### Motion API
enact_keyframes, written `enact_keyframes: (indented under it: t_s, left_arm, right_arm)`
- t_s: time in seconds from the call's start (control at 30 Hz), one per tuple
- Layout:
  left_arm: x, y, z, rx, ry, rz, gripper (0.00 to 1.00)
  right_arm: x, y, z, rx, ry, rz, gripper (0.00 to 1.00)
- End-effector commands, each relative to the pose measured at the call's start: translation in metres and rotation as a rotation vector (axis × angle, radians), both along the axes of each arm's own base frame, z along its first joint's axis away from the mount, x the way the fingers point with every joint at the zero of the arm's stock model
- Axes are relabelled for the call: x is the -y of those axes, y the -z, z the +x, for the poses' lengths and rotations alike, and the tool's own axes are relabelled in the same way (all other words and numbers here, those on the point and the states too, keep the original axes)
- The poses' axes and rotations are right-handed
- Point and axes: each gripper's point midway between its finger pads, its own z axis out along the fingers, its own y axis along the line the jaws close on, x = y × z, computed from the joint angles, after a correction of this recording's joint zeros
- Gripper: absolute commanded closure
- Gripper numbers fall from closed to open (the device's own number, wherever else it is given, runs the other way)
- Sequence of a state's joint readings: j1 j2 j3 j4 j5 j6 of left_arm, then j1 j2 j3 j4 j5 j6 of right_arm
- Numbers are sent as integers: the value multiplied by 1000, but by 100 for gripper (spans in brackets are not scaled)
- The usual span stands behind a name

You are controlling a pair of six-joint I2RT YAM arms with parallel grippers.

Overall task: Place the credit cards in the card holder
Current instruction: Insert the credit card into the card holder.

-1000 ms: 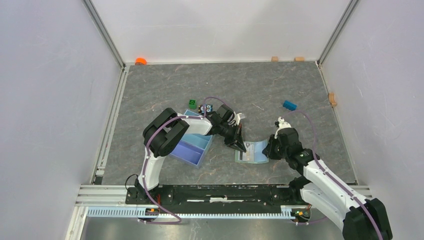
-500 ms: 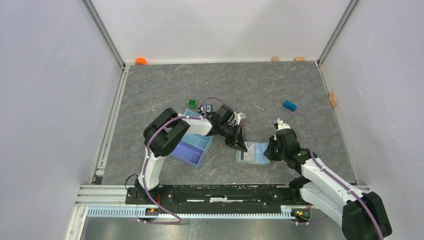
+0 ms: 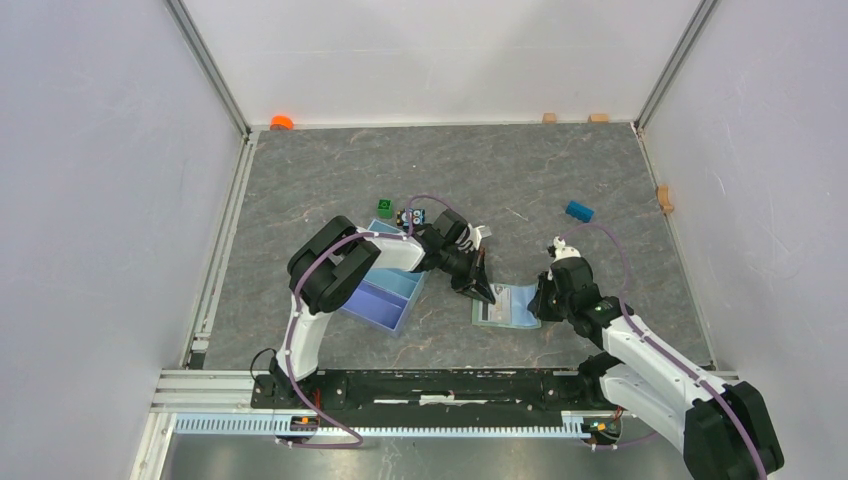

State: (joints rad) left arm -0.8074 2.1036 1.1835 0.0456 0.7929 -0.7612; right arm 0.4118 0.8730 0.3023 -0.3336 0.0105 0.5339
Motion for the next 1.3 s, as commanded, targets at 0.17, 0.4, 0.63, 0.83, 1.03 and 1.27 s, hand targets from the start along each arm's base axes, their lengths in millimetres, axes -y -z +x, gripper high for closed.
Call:
enact_keyframes:
  t_s: [0.17, 0.4, 0.63, 0.83, 1.03, 1.27]
  left_arm:
    - [10, 5, 1, -11, -13, -13, 98]
    - [14, 3, 1, -24, -16, -35, 98]
    - [16, 3, 2, -27, -13, -37, 98]
    - [18, 4, 2, -25, -13, -39, 98]
    - [18, 5, 2, -22, -18, -38, 98]
    - [20, 6, 1, -20, -18, -38, 98]
  right_arm:
    - [29, 22, -15, -64, 26, -146, 100]
    - [29, 23, -16, -64, 26, -150, 100]
    - [30, 25, -16, -66, 25, -153, 100]
    - [30, 25, -16, -65, 27, -154, 100]
    - [31, 26, -17, -69, 25, -156, 100]
    - [31, 25, -17, -66, 27, -154, 100]
